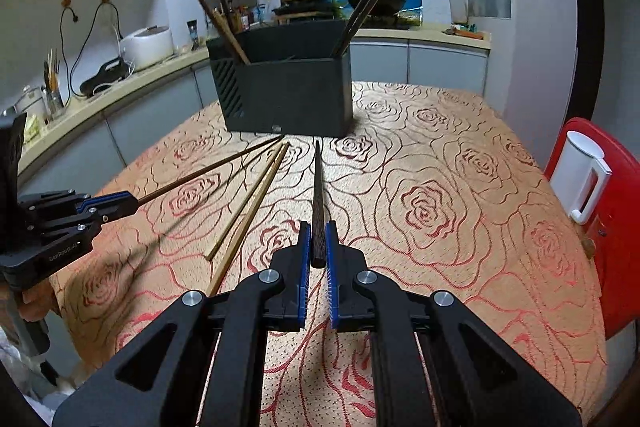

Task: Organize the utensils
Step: 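Lift both held chopsticks and carry them above the green holder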

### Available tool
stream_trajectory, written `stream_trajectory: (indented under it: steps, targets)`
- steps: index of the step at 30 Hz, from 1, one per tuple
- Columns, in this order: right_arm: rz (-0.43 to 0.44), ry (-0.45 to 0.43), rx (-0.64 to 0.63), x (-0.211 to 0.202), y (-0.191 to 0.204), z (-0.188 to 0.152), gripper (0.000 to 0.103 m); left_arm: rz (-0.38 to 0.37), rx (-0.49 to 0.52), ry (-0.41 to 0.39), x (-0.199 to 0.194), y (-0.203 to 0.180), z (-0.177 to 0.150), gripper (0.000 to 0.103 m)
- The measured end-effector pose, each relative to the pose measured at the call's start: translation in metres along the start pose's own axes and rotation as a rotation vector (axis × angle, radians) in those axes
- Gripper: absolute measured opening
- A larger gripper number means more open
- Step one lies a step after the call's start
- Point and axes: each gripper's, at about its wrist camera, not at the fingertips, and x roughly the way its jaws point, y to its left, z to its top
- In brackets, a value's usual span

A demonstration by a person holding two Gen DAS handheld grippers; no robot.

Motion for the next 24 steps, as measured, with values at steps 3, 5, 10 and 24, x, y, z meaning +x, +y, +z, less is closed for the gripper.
stream_trajectory:
  steps: [3, 5, 10, 24]
  targets:
    - [-0.005, -0.009, 0.005, -0.003, -0.003, 0.002, 0.008, 0.006, -0.009, -0.009, -0.004, 0.003, 0.0, 0.007]
    - [-0.007, -0.013, 0.012, -0.005, -0.006, 0.003, 0.008, 0.013, -0.014, -0.018, -0.008, 0.006, 0.0, 0.007]
    - [0.001, -0.025, 0.038, -0.012, -0.012, 0.007, 0.008, 0.021, -0.031, -0.058, -0.026, 0.014, 0.005, 0.007]
    - [0.028, -0.156, 0.063, -0.048, -0.026, 0.048, 0.008, 0.04, 0.019, -0.211, -0.078, 0.023, 0.053, 0.007]
